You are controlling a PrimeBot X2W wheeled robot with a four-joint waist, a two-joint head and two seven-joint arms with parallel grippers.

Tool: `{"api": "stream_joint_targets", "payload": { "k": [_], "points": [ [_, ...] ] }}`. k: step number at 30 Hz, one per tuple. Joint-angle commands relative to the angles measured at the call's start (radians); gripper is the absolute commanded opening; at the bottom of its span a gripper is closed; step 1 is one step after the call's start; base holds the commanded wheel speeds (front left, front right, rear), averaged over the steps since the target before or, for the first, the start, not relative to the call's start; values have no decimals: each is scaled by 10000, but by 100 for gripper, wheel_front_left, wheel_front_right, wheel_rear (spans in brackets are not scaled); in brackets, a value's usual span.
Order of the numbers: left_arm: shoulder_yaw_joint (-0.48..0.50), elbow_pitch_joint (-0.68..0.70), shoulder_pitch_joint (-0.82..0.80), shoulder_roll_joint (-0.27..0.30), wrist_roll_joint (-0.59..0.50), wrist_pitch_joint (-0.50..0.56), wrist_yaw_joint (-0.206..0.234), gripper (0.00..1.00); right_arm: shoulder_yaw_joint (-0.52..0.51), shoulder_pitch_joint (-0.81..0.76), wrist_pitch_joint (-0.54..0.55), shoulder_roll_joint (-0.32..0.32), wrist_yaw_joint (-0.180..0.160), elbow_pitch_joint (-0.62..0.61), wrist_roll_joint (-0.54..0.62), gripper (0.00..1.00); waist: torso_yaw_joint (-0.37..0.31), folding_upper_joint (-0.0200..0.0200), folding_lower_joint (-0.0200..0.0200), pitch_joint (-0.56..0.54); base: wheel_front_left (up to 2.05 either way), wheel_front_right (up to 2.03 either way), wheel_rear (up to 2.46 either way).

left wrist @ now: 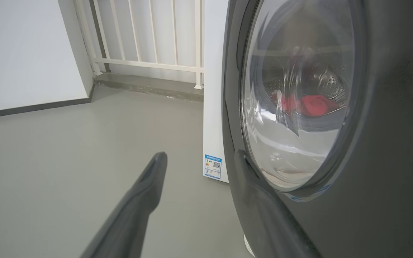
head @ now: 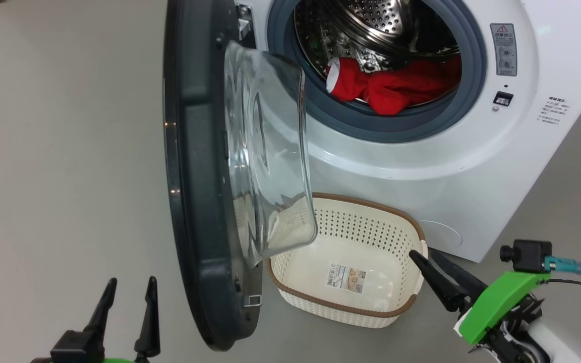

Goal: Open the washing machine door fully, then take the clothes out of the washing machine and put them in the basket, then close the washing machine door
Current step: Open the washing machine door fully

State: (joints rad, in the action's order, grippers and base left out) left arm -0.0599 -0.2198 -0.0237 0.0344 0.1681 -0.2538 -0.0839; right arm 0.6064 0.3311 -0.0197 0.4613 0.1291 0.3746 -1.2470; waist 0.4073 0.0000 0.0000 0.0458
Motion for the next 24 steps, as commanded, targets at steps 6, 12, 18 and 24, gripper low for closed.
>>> {"api": "stream_joint_targets", "payload": {
  "k": [6,12,18,24],
  "points": [
    [477,145,-92,158,-99,-80,-75,100,1020,335,-2244,508,16,382,1241,100,-97,0,0,3,0,0,0],
    [581,174,-109,158,-87,-80,-67,100,-415,352,-2415,114,16,299,3320,100,-215,0,0,96,0,0,0],
    [598,218,-161,158,-89,-80,-64,100,-2202,-481,-2419,-591,16,-608,5528,100,-224,0,0,123,0,0,0],
    [578,279,-142,158,-106,-80,-57,100,-3383,-1286,-2420,-1216,16,-1317,6911,100,-199,0,0,91,0,0,0]
  ]
}}
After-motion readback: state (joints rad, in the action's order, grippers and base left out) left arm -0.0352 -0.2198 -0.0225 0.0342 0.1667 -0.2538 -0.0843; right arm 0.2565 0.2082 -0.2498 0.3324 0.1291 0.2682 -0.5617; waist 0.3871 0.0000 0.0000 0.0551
